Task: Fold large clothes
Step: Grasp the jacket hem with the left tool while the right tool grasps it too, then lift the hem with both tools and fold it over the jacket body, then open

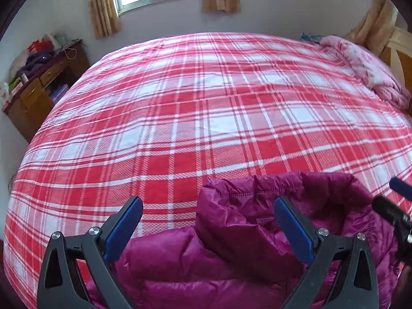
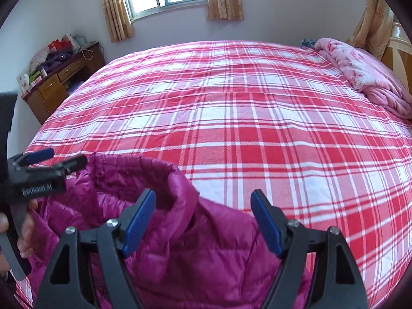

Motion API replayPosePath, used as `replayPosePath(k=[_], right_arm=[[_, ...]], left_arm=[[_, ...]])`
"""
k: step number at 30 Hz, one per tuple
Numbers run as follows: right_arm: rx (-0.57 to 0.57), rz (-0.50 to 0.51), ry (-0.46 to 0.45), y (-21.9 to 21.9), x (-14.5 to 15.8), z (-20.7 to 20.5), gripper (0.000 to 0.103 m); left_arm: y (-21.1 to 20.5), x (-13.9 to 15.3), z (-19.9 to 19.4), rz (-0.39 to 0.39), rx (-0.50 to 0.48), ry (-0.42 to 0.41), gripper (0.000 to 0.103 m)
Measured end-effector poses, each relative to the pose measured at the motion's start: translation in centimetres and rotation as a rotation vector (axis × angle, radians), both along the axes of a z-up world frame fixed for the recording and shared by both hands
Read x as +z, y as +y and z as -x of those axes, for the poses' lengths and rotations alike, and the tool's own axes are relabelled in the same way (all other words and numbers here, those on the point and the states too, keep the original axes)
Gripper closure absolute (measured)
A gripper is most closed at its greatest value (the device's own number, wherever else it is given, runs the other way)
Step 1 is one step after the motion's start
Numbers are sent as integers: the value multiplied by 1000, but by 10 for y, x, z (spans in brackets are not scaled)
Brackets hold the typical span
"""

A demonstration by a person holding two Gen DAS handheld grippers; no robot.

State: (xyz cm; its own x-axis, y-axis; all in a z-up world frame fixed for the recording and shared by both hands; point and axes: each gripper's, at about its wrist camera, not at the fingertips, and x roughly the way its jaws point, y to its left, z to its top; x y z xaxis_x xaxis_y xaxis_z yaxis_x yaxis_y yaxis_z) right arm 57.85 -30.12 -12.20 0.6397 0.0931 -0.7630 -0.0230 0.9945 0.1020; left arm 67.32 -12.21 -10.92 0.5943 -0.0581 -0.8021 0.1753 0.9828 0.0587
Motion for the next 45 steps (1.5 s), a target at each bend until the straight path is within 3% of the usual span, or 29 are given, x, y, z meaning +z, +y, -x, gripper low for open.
replayPosePath(k=[3,4,5,6,7,9,12,15,21,25,31,33,35,36,37,38,39,43,45], right_arm=[[28,10,34,5,-9,-8,24],[41,18,41,8,-11,-9,32],[58,32,52,10,-15,-9,49],[68,49,65,12,-18,-9,58],[74,66,72,13,-20,-7,73],[81,91,63,13,-21,3,85],[79,114,32,11,-14,22,90],[84,137,17,11,-12,42,92],[62,168,51,7,-39,59,95],[47,170,47,3,-47,66,95],[26,166,16,3,-56,69,95],[21,171,-2,4,-59,71,95],[17,180,-26,5,-61,74,95],[15,178,-31,5,-62,75,95],[14,171,-35,4,-62,75,95],[13,158,-38,2,-62,76,95],[12,137,-41,0,-62,76,94],[15,82,-43,-7,-63,75,94],[16,80,-44,-6,-63,76,94]], left_arm=[[3,-11,2,-6,-26,6,4],[4,-12,4,2,-38,11,17],[6,-15,4,12,-53,24,28],[9,-17,6,26,-70,50,52],[11,-19,8,46,-87,70,73],[17,-20,16,69,-105,86,87],[23,-16,35,40,-124,54,96],[35,-14,57,48,-117,46,98],[49,-33,88,19,-117,57,101],[54,-30,105,7,-119,21,101],[67,28,132,91,-84,-174,100],[64,43,128,130,-78,-203,99],[53,50,116,148,-83,-188,90],[48,49,109,155,-79,-178,68],[42,47,103,167,-72,-170,38],[36,44,99,172,-58,-182,26],[30,41,97,168,-45,-204,20],[6,22,82,166,-60,-170,20],[-2,8,77,126,-59,-150,20]])
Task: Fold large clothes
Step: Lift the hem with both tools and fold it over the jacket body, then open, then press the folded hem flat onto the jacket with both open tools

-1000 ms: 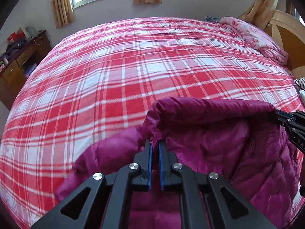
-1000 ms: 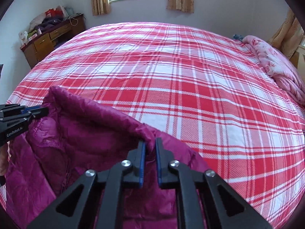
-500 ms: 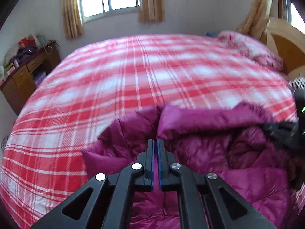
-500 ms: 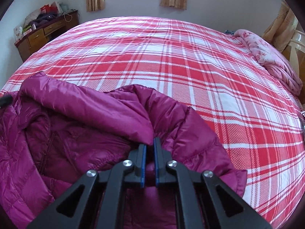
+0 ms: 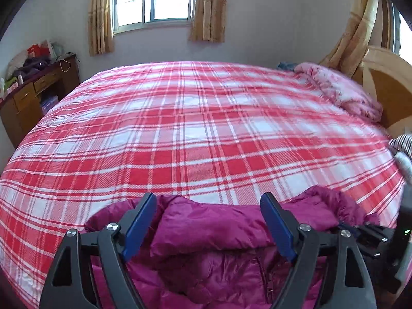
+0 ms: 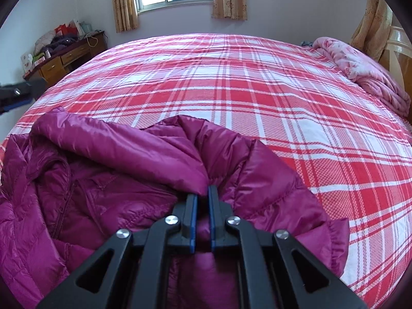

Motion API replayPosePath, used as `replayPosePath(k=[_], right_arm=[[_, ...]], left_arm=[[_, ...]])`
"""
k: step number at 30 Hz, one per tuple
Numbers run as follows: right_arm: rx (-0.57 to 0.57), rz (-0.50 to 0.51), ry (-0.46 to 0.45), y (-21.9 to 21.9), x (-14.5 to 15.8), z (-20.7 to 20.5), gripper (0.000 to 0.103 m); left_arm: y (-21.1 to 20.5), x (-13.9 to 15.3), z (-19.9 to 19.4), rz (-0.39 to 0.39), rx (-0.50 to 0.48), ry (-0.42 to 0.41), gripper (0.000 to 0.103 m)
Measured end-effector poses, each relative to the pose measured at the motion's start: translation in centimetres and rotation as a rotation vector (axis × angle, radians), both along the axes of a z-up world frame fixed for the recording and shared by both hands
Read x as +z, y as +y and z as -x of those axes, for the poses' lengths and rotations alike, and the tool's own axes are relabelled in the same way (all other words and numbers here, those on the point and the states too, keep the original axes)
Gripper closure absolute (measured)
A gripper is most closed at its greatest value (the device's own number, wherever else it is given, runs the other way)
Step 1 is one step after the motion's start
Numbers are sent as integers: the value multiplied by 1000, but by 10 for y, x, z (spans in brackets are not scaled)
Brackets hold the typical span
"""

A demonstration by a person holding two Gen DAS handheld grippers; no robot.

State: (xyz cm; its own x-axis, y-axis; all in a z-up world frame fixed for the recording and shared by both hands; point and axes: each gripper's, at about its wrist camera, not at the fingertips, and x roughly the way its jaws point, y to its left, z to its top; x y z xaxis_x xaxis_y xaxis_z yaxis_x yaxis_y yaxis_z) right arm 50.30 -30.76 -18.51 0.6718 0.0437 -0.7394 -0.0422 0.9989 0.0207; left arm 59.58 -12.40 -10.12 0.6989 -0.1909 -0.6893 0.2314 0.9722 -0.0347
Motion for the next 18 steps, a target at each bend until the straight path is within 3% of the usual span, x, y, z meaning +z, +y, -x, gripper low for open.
replayPosePath(k=[6,13,15,16,17,18], right_arm=[[5,-23,-6,-2,1,0,93],[-57,-61,-115,-7,49,31,80],[-87,-94,-177,-5,69,33,68],[-85,-111,-186,-2,73,30,53],[-66,-133,-186,5,75,22,46],[-51,-135,-181,11,74,15,46]], left_arm=[[9,-55,0,-39,39,135,20],[13,-62,-1,-6,47,148,20],[13,-63,-2,-2,49,143,20],[13,-63,-1,-5,52,137,20],[12,-62,-1,-7,55,129,20],[12,-60,2,-13,58,111,20]])
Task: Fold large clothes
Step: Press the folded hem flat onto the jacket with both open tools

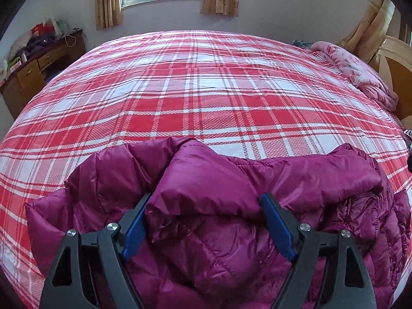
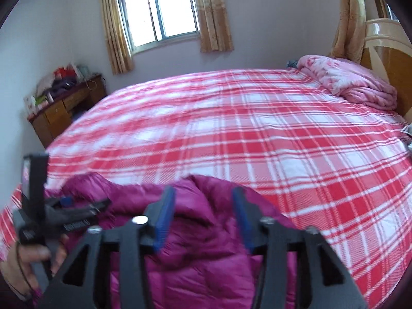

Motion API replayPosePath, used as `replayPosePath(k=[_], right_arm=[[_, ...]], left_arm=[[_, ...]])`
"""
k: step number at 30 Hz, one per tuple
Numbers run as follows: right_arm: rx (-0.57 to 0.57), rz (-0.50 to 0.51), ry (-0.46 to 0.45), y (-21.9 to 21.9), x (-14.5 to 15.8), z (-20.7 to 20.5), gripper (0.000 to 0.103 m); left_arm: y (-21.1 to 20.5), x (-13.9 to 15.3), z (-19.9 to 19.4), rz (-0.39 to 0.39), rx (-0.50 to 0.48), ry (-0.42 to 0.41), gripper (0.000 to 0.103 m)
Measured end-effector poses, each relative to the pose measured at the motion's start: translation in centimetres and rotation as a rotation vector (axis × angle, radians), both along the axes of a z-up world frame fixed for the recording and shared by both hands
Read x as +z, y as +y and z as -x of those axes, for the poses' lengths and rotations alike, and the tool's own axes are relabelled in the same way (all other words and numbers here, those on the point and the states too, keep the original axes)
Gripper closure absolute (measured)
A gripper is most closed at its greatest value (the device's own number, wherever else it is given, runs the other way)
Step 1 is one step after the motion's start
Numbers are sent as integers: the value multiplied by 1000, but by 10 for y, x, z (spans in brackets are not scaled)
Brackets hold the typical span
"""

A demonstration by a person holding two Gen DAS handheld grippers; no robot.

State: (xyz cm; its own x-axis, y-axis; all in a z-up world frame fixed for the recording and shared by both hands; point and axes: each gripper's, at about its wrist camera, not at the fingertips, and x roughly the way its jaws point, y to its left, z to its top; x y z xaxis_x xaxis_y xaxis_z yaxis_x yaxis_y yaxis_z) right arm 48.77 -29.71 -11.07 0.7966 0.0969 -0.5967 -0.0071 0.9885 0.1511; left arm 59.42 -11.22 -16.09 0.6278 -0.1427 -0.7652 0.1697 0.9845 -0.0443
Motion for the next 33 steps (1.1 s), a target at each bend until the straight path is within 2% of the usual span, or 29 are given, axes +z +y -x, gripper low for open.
replayPosePath(k=[3,5,8,12,17,33], right_arm=[[53,47,73,25,-22,-30,48],[62,47,138,28,-45,-42,55],[51,19,190,22,-70,-44,58],[56,53,204,23,-75,-43,58],[35,148,219,35,-79,-47,57],[4,214,229,43,-83,-49,57]], left_arm=[[-3,4,3,-29,-3,-35,20],[-5,-4,-1,-45,-15,-6,20],[-7,-16,-8,-58,-24,36,19],[-11,-21,-10,-73,-26,42,15],[-10,-23,-11,-71,-23,44,13],[-12,-23,-11,-84,-21,39,12]])
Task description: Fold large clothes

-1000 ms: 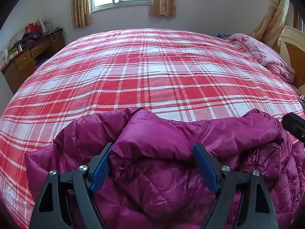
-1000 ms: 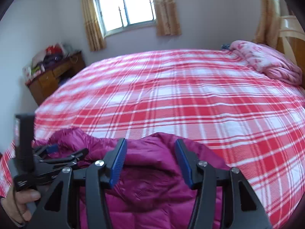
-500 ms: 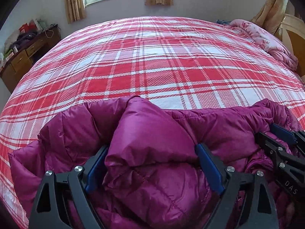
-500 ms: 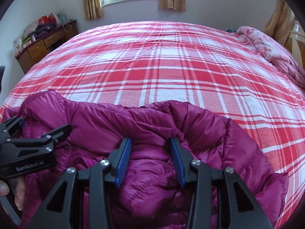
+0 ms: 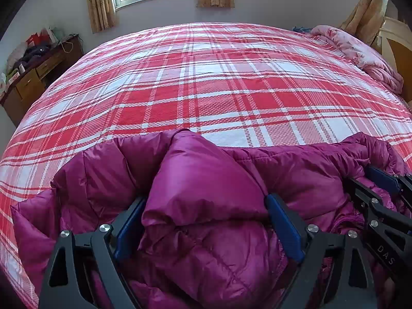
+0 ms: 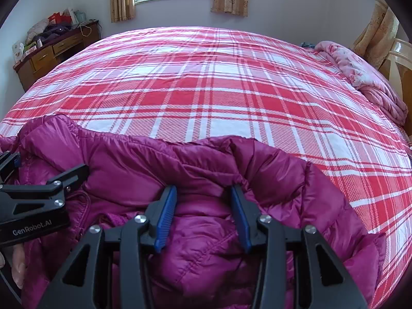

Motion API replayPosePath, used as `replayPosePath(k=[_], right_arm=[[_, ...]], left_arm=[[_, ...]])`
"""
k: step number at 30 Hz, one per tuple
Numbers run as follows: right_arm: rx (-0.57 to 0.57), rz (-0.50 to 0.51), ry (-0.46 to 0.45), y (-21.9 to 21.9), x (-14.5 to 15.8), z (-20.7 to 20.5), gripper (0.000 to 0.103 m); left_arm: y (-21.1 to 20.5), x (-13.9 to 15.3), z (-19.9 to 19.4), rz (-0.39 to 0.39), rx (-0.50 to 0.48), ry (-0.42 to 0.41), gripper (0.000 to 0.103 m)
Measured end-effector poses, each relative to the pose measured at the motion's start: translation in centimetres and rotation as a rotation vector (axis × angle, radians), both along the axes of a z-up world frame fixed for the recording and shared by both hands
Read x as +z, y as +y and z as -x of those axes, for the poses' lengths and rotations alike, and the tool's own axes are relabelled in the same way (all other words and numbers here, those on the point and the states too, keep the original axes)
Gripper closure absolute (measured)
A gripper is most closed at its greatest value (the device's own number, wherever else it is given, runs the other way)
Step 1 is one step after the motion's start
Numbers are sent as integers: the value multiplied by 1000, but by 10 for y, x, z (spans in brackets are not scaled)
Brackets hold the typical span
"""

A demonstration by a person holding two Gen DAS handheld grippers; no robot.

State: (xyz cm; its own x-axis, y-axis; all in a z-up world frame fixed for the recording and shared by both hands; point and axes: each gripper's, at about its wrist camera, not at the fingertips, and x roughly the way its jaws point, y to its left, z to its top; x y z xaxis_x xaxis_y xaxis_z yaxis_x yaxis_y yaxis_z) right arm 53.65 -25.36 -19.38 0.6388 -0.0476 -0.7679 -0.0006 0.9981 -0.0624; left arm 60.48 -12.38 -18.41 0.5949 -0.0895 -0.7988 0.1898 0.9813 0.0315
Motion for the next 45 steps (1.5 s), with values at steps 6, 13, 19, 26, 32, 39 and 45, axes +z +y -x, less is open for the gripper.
replayPosePath(k=[6,13,19,26,32,39,45], right_arm=[[-2,25,4,2,0,0,57],[-4,45,6,6,-1,0,57],[-5,59,7,9,-1,1,57],[-5,59,9,8,-1,1,57],[-5,65,12,8,-1,1,57],[25,25,6,1,9,2,53],[42,-6,-46,-3,30,23,29]], left_arm=[[-1,0,0,-7,1,0,11],[-1,0,-1,-13,2,0,10],[-3,-1,-2,-26,5,-1,9],[-4,-2,-3,-38,9,0,7],[-5,-2,-4,-54,16,-1,5],[-5,8,-4,-92,36,7,2],[-2,45,34,-65,-25,-96,2]])
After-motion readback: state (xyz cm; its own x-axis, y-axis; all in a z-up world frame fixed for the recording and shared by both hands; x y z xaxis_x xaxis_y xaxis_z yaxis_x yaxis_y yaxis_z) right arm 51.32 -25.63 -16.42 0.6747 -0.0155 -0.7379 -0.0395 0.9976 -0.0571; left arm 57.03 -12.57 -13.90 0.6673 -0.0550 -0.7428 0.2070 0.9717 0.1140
